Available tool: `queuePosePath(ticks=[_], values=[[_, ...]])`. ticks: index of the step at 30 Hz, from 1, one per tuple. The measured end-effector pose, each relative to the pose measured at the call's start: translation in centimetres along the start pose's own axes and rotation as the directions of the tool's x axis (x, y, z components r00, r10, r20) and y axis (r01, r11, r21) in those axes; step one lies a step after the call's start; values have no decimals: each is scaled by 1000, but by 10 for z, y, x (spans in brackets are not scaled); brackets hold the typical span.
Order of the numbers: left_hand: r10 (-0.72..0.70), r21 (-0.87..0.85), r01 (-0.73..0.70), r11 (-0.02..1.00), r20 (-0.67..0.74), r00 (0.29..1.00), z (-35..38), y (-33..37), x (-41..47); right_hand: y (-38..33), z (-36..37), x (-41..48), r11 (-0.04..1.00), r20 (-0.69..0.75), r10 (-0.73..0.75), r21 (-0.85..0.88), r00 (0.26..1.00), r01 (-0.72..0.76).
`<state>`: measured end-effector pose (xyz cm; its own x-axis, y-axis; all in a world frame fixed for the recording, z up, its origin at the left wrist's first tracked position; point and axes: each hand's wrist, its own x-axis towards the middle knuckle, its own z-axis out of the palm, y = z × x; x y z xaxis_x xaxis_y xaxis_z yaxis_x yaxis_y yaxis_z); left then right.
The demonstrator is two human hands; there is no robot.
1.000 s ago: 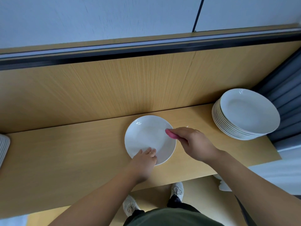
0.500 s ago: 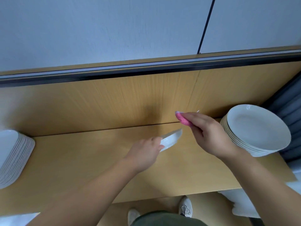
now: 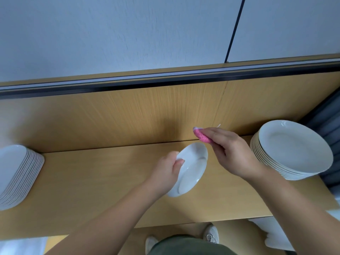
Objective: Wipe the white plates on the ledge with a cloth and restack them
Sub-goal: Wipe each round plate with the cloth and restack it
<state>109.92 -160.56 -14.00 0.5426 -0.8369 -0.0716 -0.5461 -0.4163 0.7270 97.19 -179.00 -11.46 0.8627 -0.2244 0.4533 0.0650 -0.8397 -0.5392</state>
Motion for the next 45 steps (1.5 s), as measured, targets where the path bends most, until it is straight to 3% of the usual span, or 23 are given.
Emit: queuePosePath(ticks=[6,10,14,19,22,27,31,36,45], values=[[-103,-117,102,988,-6,995,-19,-29,5,-3,18,10,1000,43,10,10,999,-10],[-145,68,139,988,86,986,-36,-49,6,2,44,22,1000,125,1,16,992,-3],[-216,87,203,975,181,960,-40,-67,3,15,81,38,994,226,18,-105,974,6],[-273,49,269,962,170,947,-40,-80,-2,21,128,56,975,455,111,-224,884,-7],[-299,29,298,954,166,940,-40,-90,-4,19,149,55,979,527,112,-202,843,-4],[-370,-60,382,922,152,917,-36,-108,-9,20,168,58,973,528,210,-30,823,-229],[-424,-209,445,871,141,895,-30,-121,-15,25,171,54,938,532,305,-23,790,-347],[-441,-274,463,843,143,886,-26,-131,-17,31,172,40,892,492,410,-42,768,-450],[-462,-326,490,808,164,872,-21,-139,-22,29,168,-14,710,367,649,23,666,-704]])
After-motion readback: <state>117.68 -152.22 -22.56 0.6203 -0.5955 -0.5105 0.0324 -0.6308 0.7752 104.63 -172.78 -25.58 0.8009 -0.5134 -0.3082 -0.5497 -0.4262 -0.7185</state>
